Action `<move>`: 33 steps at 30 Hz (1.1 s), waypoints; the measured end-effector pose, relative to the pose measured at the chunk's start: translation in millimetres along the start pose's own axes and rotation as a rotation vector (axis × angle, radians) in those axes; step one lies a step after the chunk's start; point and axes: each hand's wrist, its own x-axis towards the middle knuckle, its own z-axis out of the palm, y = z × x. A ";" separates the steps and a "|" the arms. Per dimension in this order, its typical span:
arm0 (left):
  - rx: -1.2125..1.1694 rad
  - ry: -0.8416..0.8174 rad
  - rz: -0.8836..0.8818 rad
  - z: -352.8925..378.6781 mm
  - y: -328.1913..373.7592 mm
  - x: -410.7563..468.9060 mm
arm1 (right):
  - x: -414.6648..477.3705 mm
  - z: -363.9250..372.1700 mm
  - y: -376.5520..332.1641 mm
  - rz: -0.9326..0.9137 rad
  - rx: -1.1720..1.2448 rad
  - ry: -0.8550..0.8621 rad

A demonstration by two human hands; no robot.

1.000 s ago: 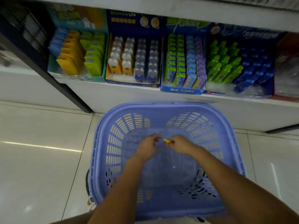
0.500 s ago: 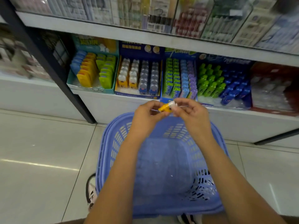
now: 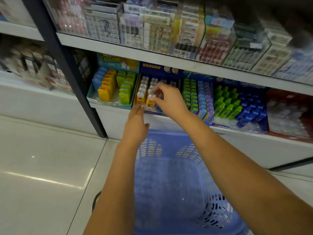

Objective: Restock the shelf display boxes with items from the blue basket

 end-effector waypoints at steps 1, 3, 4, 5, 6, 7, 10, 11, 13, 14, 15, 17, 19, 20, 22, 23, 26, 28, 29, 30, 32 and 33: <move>0.043 -0.016 0.026 2.9 -3.5 -1.2 | 1.7 3.7 3.9 -0.013 -0.037 0.000; 0.060 -0.004 0.055 6.8 -8.2 -2.8 | 3.4 10.0 10.0 -0.020 -0.076 0.006; 0.048 0.012 0.059 7.5 -9.4 -2.7 | 3.6 12.7 11.8 -0.019 -0.083 0.013; 0.033 0.023 0.061 7.3 -10.1 -2.3 | 3.4 15.1 12.9 -0.020 -0.083 0.026; 0.020 0.028 0.063 6.7 -10.7 -2.0 | 3.0 17.2 13.9 -0.020 -0.079 0.040; 0.010 0.029 0.065 5.9 -11.2 -1.7 | 2.3 18.9 15.1 -0.020 -0.079 0.056; 0.022 0.021 0.052 6.0 -9.2 -1.8 | 1.4 20.6 17.3 -0.021 -0.125 0.082; 0.051 0.016 0.043 7.1 -7.8 -2.3 | 3.0 20.4 17.2 -0.026 -0.137 0.076; 0.105 0.008 0.023 10.3 -4.1 -3.4 | 7.3 18.9 14.9 -0.039 -0.170 0.027; 0.120 0.002 0.013 11.4 -2.6 -3.8 | 8.7 18.2 13.0 -0.043 -0.202 -0.003; 0.126 -0.003 0.008 12.2 -1.8 -3.7 | 9.9 18.6 12.2 -0.047 -0.245 -0.019; 0.135 -0.017 -0.001 12.1 -0.5 -3.8 | 9.0 20.9 11.3 -0.033 -0.301 -0.006; 0.138 -0.021 -0.009 11.7 0.3 -4.0 | 5.2 23.2 8.8 0.021 -0.288 0.034; 0.139 -0.022 -0.012 11.3 1.4 -4.1 | 4.1 23.7 7.3 0.049 -0.283 0.044; 0.158 -0.037 -0.018 10.8 3.1 -3.9 | 4.3 22.8 2.5 0.082 -0.309 0.047; 0.169 -0.047 -0.022 11.2 3.4 -3.0 | 6.2 21.9 0.5 0.089 -0.336 0.040; 0.187 -0.107 -0.042 5.5 6.7 -1.0 | 9.5 16.9 -10.1 0.100 -0.467 -0.028; 0.168 -0.154 -0.049 -1.6 8.9 0.3 | 11.9 14.8 -15.4 0.116 -0.582 -0.065; 0.148 -0.173 -0.055 -4.3 10.1 -0.5 | 14.3 16.1 -17.2 0.131 -0.614 -0.086; 0.105 -0.187 -0.073 -8.1 13.4 -4.4 | 12.0 12.7 -22.9 0.169 -0.589 -0.110; 0.023 -0.137 -0.067 -17.7 18.9 -10.9 | 4.9 4.3 -26.7 0.195 -0.543 -0.138; -0.032 -0.098 -0.052 -25.4 21.9 -12.3 | -0.1 -2.0 -25.6 0.170 -0.479 -0.129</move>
